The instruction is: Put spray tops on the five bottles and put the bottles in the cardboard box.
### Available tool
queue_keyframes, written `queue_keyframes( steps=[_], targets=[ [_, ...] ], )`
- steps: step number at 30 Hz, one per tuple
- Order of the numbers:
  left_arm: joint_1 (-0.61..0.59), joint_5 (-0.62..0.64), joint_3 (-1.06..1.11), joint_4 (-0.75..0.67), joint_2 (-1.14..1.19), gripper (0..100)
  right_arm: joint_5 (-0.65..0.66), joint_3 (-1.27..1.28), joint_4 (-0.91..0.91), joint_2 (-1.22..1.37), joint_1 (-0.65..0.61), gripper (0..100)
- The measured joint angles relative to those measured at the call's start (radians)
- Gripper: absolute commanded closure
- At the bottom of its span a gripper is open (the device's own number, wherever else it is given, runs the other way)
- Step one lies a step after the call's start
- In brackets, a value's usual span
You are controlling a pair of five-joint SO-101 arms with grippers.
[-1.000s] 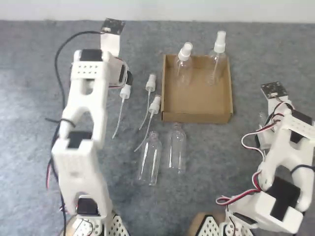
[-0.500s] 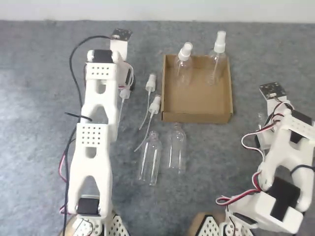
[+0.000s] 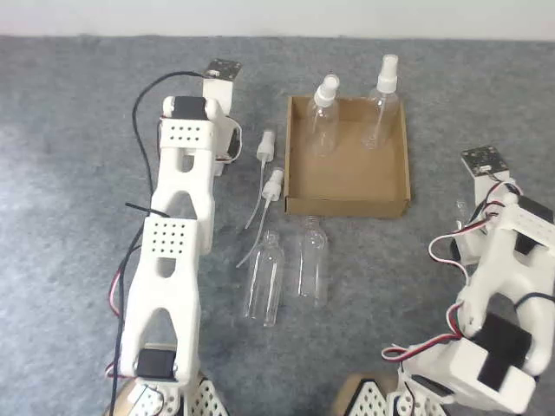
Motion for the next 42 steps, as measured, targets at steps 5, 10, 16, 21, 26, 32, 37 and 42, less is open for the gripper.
queue_keyframes(
  steps=[5,10,16,21,26,32,37,42],
  targets=[
    [0.002,-0.005,0.311,0.0,-0.199,99,0.046,0.0,0.005,0.0,0.018,90.9],
    [0.021,-0.032,0.674,0.0,-0.511,99,0.054,0.0,0.006,0.0,0.021,89.7],
    [0.028,-0.051,1.108,-0.098,-0.922,99,0.055,0.008,0.008,-0.002,0.021,80.5],
    [0.031,-0.051,1.553,-0.307,-1.22,99,0.057,0.055,0.014,0.026,0.037,74.2],
    [0.094,-0.051,1.946,-0.508,-1.455,99,0.046,0.06,0.023,0.026,0.04,67.4],
    [0.12,-0.051,2.163,-0.638,-1.587,99,0.043,0.06,0.025,0.026,0.038,67.3],
    [0.12,-0.051,2.176,-0.654,-1.593,99,0.041,-0.037,0.143,0.026,0.017,67.1],
    [0.12,-0.051,2.176,-0.695,-1.562,99,-0.005,-0.196,0.275,0.026,-0.017,67.0]
  ],
)
